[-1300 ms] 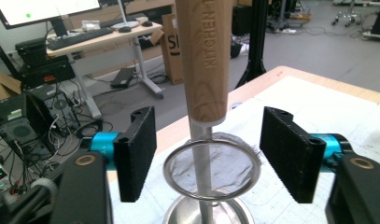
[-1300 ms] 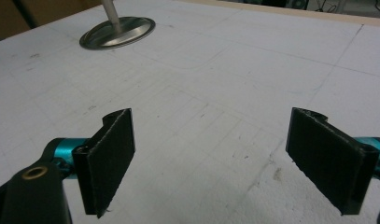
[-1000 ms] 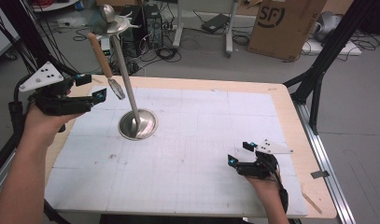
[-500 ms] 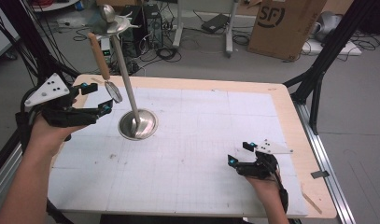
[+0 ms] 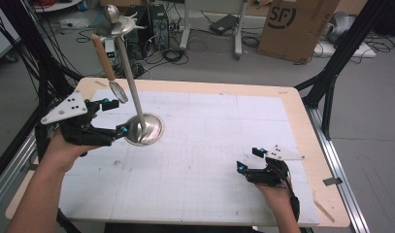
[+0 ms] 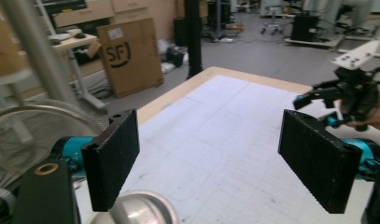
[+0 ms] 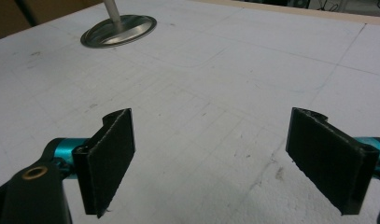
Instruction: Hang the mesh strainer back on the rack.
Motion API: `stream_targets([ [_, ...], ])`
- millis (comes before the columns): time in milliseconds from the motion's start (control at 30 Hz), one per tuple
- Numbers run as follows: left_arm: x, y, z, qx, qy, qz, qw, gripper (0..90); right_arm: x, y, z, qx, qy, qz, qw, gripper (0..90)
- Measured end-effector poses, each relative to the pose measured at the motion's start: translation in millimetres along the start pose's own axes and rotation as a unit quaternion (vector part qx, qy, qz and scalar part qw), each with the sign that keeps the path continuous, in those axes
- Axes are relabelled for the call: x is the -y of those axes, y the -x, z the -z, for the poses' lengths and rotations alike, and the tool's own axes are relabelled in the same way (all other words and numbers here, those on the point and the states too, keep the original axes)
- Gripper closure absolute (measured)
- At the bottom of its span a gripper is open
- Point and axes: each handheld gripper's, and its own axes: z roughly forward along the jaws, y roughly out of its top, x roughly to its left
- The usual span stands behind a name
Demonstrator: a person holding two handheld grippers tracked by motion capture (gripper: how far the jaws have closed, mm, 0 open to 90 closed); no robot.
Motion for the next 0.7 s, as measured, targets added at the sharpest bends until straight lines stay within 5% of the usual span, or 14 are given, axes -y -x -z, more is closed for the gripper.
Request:
stream_targets([
  [467,27.1,22.6,-22.3,0.063,-0.034,-0.023,0.9972,18.5,0.3,0.2,-0.3,0.000,-0.001,0.000,1.0000,14.6],
  [700,47.9,27.8,-30.1,0.064,-0.040,-0.011,0.9971,17.8,0.5,0.0,-0.7,0.000,-0.002,0.002,1.0000,14.6],
])
